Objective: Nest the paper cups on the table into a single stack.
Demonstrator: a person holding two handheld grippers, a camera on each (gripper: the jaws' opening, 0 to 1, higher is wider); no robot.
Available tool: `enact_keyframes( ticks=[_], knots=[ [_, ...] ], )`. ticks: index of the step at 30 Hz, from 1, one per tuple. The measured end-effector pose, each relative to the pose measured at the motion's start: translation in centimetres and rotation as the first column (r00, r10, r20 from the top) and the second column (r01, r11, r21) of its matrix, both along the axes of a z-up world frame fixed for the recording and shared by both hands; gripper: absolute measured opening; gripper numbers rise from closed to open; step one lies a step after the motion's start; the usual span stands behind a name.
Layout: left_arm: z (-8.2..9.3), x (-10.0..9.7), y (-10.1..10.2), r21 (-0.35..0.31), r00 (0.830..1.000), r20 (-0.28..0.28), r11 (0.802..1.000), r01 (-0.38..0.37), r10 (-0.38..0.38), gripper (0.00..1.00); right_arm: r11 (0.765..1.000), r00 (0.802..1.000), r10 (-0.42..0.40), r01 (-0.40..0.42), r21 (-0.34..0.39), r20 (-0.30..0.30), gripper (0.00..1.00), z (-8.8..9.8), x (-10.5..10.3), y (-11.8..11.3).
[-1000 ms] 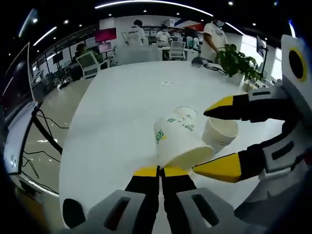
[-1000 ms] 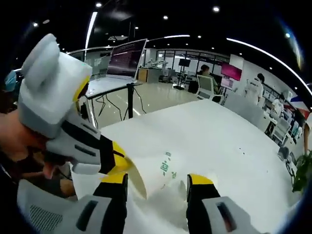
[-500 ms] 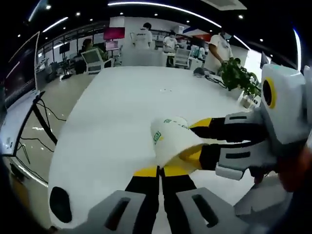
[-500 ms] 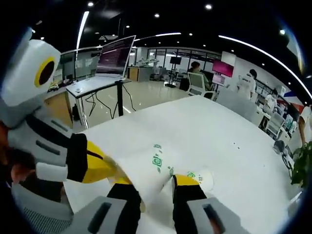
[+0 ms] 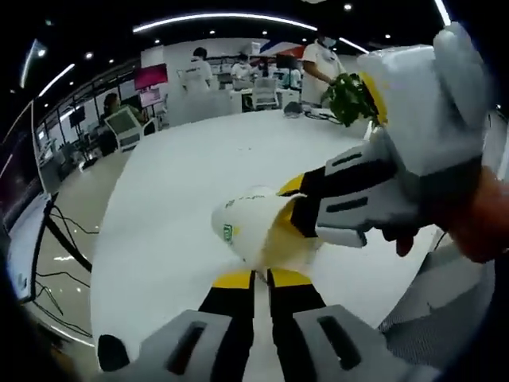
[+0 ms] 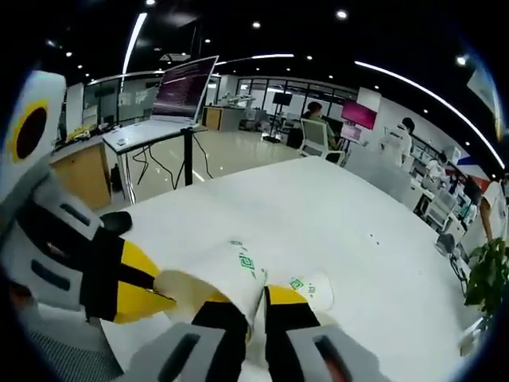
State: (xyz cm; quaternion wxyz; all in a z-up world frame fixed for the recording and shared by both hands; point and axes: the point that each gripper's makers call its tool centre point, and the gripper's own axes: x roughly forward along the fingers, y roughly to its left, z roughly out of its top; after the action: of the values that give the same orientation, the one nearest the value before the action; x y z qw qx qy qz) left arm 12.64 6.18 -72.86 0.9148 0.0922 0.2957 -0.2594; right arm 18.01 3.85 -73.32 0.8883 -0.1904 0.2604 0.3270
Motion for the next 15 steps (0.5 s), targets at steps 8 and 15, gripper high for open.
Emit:
enact_keyframes(
  ticks=[8,15],
  knots=[
    [1.3,-0.8,-0.9,-0.050,0.995,0.095,0.999,0.021,-0.017,0.26,1.000,1.000,0.004,-0.004,0.021,0.000,0.00,1.3,0.1,-1.2],
    [-0.1,-1.3,0.5,-0.038,0.996,0.085,0.999,-0.021,0.024,0.28,1.000,1.000,-0.011,0.011,0.008,0.013,0.00,2.4,1.6,-4.0]
  ],
)
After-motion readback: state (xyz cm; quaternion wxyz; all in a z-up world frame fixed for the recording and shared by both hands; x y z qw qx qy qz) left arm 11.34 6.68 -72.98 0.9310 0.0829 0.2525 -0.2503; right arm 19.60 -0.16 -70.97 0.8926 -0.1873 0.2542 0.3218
